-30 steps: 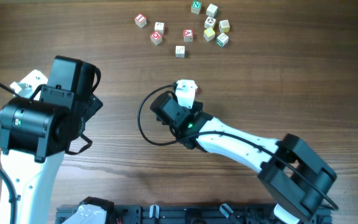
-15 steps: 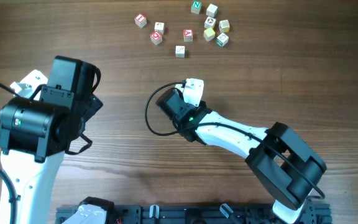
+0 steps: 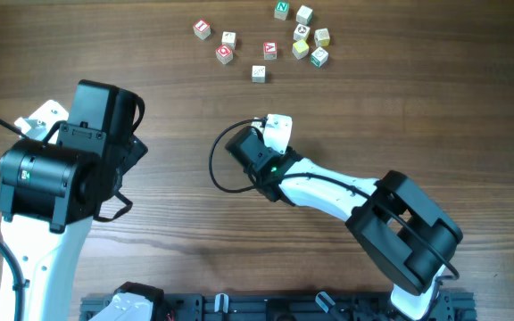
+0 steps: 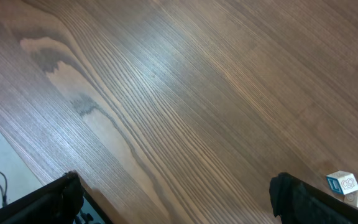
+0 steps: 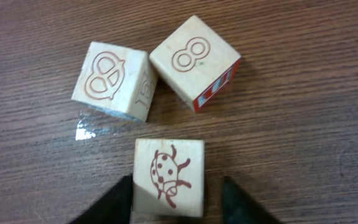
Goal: Form a circle
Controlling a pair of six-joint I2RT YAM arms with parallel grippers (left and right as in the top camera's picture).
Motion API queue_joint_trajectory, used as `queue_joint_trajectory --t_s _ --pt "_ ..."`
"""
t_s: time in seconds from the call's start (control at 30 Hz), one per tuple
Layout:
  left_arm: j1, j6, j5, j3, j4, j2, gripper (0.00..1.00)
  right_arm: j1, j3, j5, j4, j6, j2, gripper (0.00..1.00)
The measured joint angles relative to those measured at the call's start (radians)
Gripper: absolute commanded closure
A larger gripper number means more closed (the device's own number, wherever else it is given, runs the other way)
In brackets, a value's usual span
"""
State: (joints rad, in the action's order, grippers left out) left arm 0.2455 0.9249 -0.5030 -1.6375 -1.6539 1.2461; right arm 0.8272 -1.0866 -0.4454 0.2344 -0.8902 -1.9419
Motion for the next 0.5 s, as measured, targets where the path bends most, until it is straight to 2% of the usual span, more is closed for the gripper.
queue_joint_trajectory --t_s 0.3,0.5 --pt "0.0 0.0 0.0 0.0 0.0 0.0 0.0 -0.004 0.0 -0.001 -0.014 0.001 -0.007 0.8" --pt "0.0 0.0 0.0 0.0 0.0 0.0 0.0 -0.003 -0.006 0.0 0.039 0.001 0.002 0.83"
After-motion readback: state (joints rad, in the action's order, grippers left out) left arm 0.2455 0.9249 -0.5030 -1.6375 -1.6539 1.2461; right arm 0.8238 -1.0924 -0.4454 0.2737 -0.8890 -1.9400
